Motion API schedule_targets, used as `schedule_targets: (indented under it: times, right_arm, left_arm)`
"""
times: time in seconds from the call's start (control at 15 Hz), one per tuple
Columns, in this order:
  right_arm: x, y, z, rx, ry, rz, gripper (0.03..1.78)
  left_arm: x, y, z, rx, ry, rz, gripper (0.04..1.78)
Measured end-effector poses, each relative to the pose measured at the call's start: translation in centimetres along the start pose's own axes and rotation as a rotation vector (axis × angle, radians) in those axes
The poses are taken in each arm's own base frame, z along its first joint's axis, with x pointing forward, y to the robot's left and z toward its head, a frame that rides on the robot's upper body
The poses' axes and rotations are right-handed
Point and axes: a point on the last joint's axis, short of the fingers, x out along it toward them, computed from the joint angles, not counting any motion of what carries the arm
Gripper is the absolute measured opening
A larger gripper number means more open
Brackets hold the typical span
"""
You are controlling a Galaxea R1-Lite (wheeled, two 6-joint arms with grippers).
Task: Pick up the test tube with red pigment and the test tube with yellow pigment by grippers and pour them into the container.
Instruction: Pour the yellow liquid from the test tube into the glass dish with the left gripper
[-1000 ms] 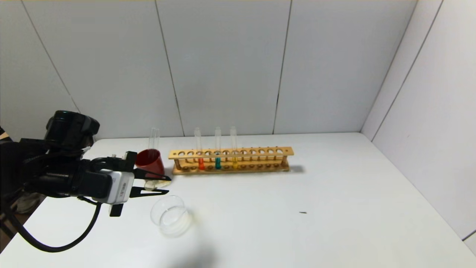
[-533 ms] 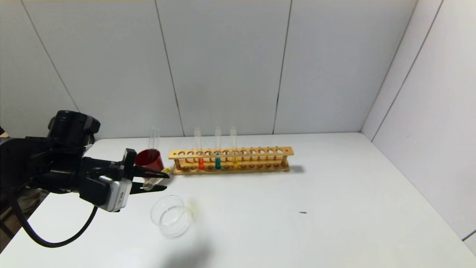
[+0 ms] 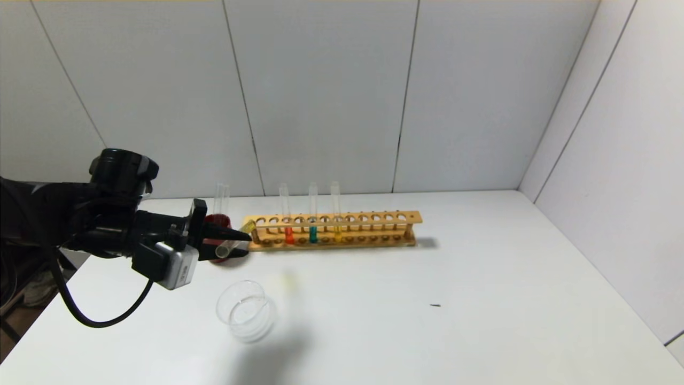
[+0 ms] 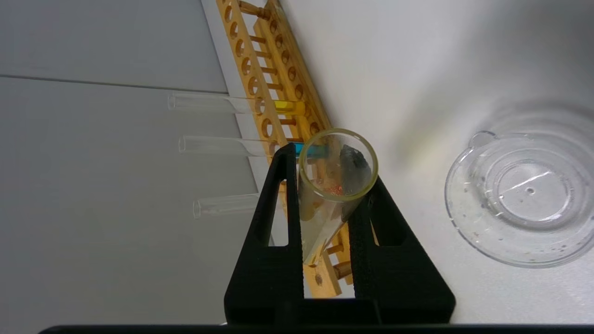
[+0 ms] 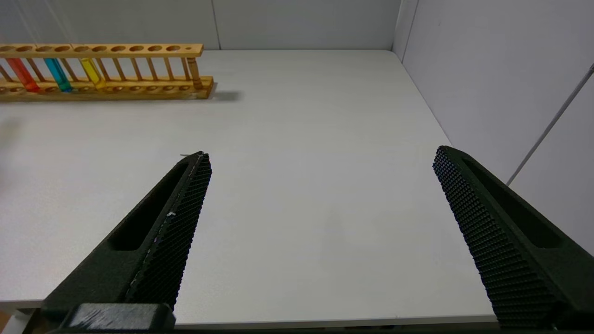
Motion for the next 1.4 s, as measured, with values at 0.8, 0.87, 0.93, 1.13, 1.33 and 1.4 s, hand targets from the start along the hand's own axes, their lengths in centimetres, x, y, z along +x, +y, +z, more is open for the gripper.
schedule_targets:
  times: [0.8,0.87,0.93,1.13,1.33,1.4]
  right_arm:
    - [0.0,0.0,0.0,0.0,0.0,0.0,1.75]
    - [0.0,0.0,0.0,0.0,0.0,0.0,1.75]
    - [0.0,0.0,0.0,0.0,0.0,0.0,1.75]
    - [0.0,0.0,0.0,0.0,0.0,0.0,1.75]
    - [0.0,0.0,0.0,0.0,0.0,0.0,1.75]
    - [0.0,0.0,0.0,0.0,0.0,0.0,1.75]
  left_arm:
    - [0.5,-0.4,-3.3,0.166,0.061,-0.002,0.32]
    - [0.6,-0.4,-3.3,0.183,0.059,-0.003,0.32]
    - [0.6,-0.4,-3.3,0.195,0.057,-0.002,0.32]
    - [0.6,-0.4,-3.3,0.209,0.057,-0.004,0.32]
    - [0.5,-0.4,-3.2,0.224,0.059,-0.002,0.32]
    - [0.4,-0.4,-3.3,0.233,0.062,-0.002,0.32]
